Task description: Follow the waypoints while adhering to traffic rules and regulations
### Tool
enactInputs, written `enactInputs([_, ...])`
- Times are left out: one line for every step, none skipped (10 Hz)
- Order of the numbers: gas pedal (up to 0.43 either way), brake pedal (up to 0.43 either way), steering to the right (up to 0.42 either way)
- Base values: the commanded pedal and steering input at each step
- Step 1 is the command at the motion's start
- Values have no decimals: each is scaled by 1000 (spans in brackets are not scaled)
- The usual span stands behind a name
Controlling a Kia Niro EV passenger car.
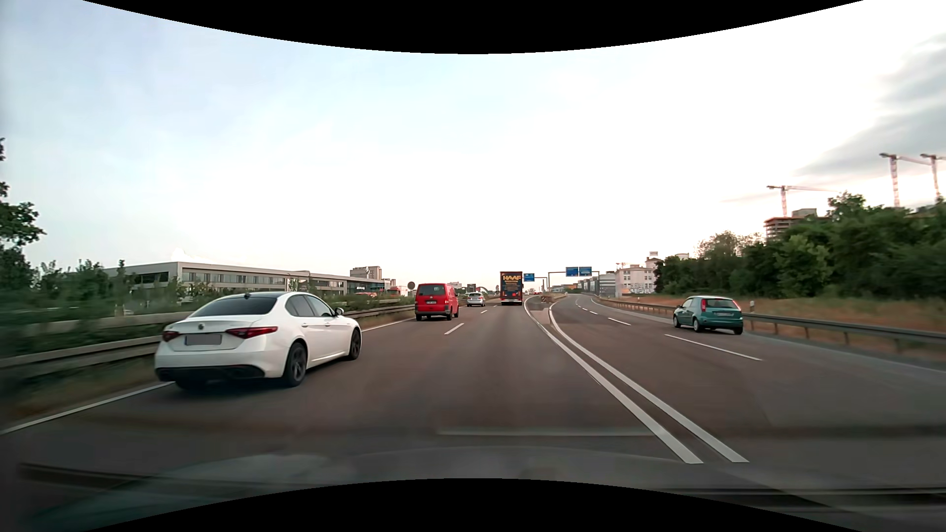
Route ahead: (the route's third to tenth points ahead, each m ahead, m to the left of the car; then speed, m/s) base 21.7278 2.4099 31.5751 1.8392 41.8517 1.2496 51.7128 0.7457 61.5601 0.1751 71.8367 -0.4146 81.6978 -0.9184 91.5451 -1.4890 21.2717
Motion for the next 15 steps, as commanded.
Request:
enactInputs([110, 0, 1])
enactInputs([110, 0, 1])
enactInputs([110, 0, 1])
enactInputs([110, 0, 1])
enactInputs([110, 0, 1])
enactInputs([110, 0, 1])
enactInputs([110, 0, 1])
enactInputs([110, 0, 1])
enactInputs([110, 0, 1])
enactInputs([110, 0, 1])
enactInputs([110, 0, 1])
enactInputs([110, 0, 2])
enactInputs([110, 0, 2])
enactInputs([110, 0, 2])
enactInputs([110, 0, 2])
